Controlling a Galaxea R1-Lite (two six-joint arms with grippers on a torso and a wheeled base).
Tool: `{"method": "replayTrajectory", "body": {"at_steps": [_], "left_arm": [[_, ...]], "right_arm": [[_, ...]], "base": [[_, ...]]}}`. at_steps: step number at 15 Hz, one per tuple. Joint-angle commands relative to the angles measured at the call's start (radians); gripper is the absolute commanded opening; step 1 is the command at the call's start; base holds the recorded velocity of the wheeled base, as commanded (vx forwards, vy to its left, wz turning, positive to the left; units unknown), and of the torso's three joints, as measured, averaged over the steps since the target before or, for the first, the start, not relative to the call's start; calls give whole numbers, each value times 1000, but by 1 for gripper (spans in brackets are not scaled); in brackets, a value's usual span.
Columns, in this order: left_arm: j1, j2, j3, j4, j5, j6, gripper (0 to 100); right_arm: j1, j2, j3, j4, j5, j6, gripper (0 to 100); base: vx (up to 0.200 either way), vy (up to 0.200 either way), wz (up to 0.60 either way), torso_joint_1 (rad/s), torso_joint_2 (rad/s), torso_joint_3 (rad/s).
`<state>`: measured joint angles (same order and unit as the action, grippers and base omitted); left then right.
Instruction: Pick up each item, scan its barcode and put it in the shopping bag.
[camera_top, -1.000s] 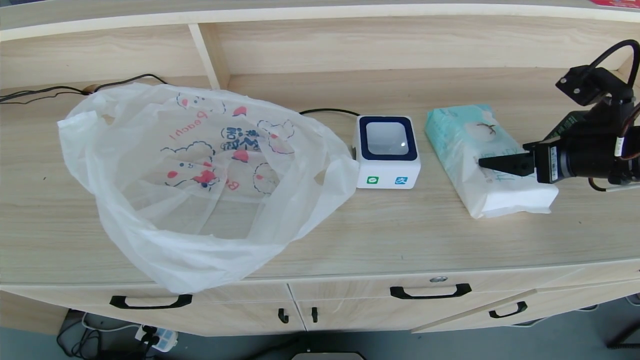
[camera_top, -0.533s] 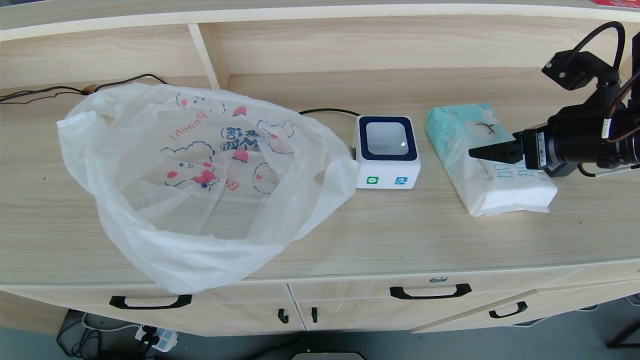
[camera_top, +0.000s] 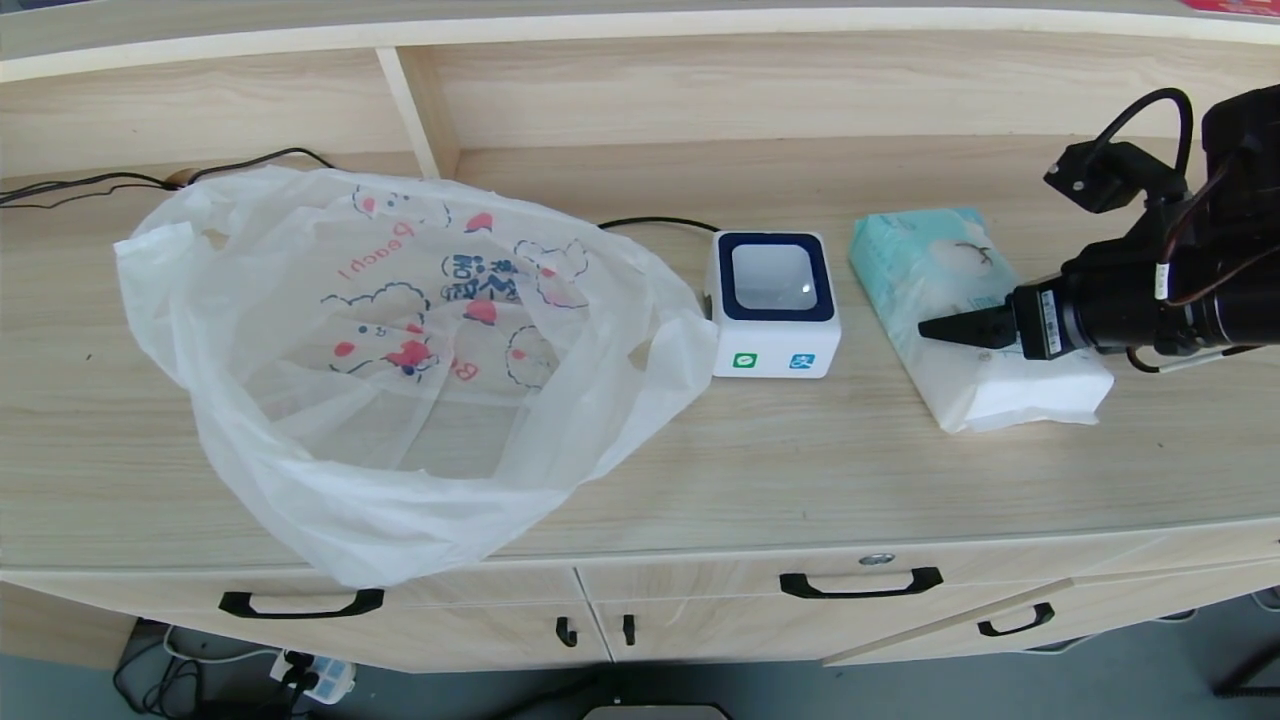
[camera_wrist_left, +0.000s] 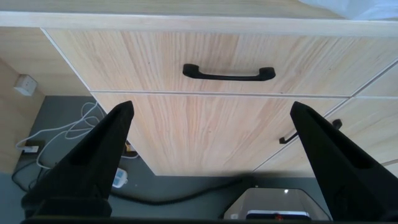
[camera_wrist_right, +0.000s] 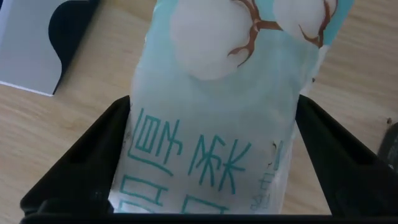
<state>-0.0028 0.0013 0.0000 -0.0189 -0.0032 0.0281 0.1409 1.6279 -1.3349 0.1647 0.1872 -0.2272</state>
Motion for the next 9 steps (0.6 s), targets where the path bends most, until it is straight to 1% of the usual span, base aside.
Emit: {"method": "replayTrajectory", "body": {"at_steps": [1, 3, 4, 7, 8, 9], "left_arm": [[0, 0, 0, 1, 0, 0, 100], [0, 0, 0, -1, 0, 1, 100], [1, 0, 0, -1, 0, 0, 100], [0, 0, 0, -1, 0, 1, 100], [0, 0, 0, 1, 0, 1, 100], [1, 0, 0, 1, 0, 0, 100]], "right_arm": [[8, 32, -10, 3, 0, 0, 100], [19, 72, -12, 1, -11, -7, 100], [20, 84, -13, -1, -34, -4, 100], [31, 99, -15, -5, -38, -1, 100], [34, 99, -15, -5, -40, 0, 0], [36, 96, -21, -8, -40, 0, 0]], "base": [[0, 0, 0, 0, 0, 0], [0, 0, 0, 0, 0, 0], [0, 0, 0, 0, 0, 0], [0, 0, 0, 0, 0, 0], [0, 0, 0, 0, 0, 0], [0, 0, 0, 0, 0, 0]]}}
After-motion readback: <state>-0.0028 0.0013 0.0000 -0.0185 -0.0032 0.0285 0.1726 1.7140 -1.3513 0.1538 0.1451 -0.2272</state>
